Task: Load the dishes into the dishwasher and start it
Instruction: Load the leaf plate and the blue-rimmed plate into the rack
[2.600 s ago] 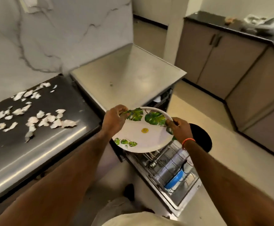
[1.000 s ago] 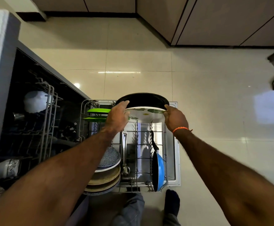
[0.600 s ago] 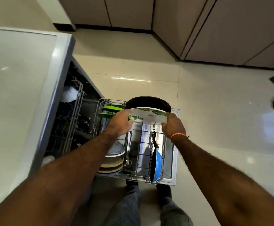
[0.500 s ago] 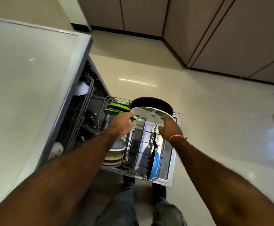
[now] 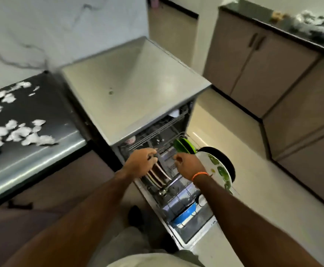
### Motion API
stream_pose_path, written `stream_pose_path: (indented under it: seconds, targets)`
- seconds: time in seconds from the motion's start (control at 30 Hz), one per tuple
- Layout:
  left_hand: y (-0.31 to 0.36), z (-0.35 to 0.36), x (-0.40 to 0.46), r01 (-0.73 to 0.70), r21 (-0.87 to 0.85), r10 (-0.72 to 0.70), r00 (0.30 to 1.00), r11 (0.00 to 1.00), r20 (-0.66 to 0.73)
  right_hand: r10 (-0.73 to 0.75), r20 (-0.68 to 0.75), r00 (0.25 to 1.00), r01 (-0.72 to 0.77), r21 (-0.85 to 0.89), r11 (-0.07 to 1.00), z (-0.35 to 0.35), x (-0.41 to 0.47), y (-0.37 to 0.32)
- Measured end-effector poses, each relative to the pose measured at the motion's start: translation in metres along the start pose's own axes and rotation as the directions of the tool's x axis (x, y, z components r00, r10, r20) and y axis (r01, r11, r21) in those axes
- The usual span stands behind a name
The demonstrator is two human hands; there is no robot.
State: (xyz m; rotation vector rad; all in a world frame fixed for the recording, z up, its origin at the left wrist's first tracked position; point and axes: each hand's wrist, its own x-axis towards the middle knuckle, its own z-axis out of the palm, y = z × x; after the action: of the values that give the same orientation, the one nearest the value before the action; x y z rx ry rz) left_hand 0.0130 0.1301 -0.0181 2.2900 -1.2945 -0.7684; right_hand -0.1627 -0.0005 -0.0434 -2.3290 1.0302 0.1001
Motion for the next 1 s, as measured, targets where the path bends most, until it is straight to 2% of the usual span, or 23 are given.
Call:
stream_pose_path:
  seconds: [0.1,0.23,0.47,0.63,0.77,0.9,1.0]
  targets:
    - [-0.028,-0.030,-0.052,0.099,-0.056,-0.106,0.986,0.993,-0.130,-0.184,0.035,0.982,0.185,-0.040,0.982,0.006,0.001,-0.064]
    - [-0.074,-0.062,-0.121,0.207,-0.092,-0.224,0.938,0.974,-0.263,-0.394,0.128,0.910,0.404,-0.061,0.913,0.023,0.000,-0.151]
    - [-0.166,-0.111,-0.257,0.377,-0.225,-0.439,0.784,0.898,-0.439,-0.634,0.265,0.726,0.656,0.010,0.755,0.084,-0.020,-0.302]
    - [-0.229,-0.133,-0.361,0.447,-0.376,-0.584,0.621,0.812,-0.524,-0.727,0.384,0.569,0.775,0.044,0.630,0.144,-0.052,-0.407]
    - [-0.269,-0.146,-0.437,0.504,-0.451,-0.669,0.446,0.737,-0.595,-0.774,0.438,0.458,0.835,0.086,0.543,0.197,-0.086,-0.481]
    - [-0.300,-0.147,-0.502,0.530,-0.564,-0.758,0.281,0.634,-0.589,-0.788,0.481,0.384,0.843,0.166,0.512,0.245,-0.118,-0.543]
    - [-0.313,-0.144,-0.547,0.545,-0.627,-0.802,0.160,0.557,-0.575,-0.794,0.532,0.295,0.868,0.197,0.455,0.276,-0.145,-0.583]
